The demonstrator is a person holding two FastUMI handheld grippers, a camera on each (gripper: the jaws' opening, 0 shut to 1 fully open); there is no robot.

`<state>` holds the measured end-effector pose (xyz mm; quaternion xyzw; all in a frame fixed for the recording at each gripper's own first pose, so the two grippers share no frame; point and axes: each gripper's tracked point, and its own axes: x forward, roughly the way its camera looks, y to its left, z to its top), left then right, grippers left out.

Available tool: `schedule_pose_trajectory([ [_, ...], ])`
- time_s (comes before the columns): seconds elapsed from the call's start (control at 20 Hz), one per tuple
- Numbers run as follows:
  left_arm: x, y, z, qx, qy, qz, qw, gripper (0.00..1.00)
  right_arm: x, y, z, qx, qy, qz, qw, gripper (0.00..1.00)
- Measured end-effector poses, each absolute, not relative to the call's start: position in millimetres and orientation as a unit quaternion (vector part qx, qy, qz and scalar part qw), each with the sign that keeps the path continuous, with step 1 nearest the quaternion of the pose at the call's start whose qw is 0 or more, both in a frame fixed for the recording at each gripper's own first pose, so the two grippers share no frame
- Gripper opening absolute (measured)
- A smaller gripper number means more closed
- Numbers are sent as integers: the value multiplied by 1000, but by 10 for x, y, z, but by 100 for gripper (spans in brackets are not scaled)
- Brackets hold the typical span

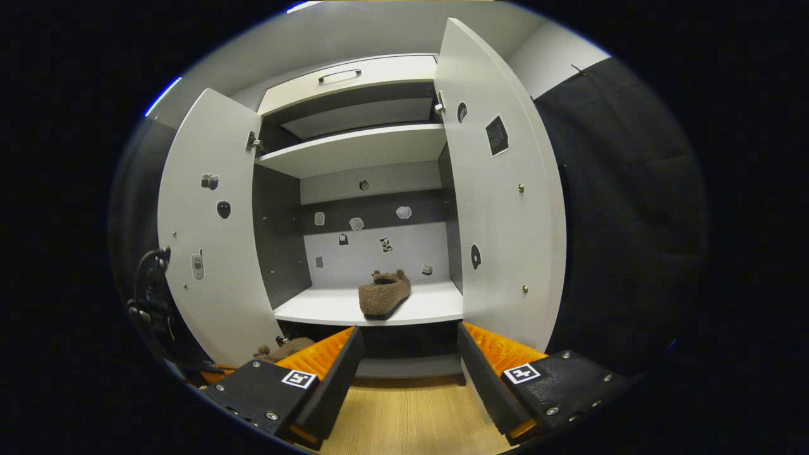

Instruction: Grab one shoe with the right hand and put it into the shoe cabinet, grab the other shoe with the left hand and put it into the shoe cabinet; then close the right door with the right hand and the left door with the left hand.

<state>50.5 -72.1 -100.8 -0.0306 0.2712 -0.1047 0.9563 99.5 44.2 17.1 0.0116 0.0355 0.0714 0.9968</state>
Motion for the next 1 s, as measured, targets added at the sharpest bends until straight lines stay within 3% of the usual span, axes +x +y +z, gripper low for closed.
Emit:
schedule_pose_trajectory([
  [0.45, 1654, -847, 13, -8, 167, -77, 983, 6, 838, 429, 100, 17, 42, 77, 996, 92],
  [0.75, 2488, -920, 140, 22, 155, -58, 986, 6, 809, 377, 97, 37, 47, 72, 996, 92],
  [1.0, 3073, -1002, -18, -6, 189, -57, 980, 5, 799, 331, 128, 36, 44, 64, 996, 92],
])
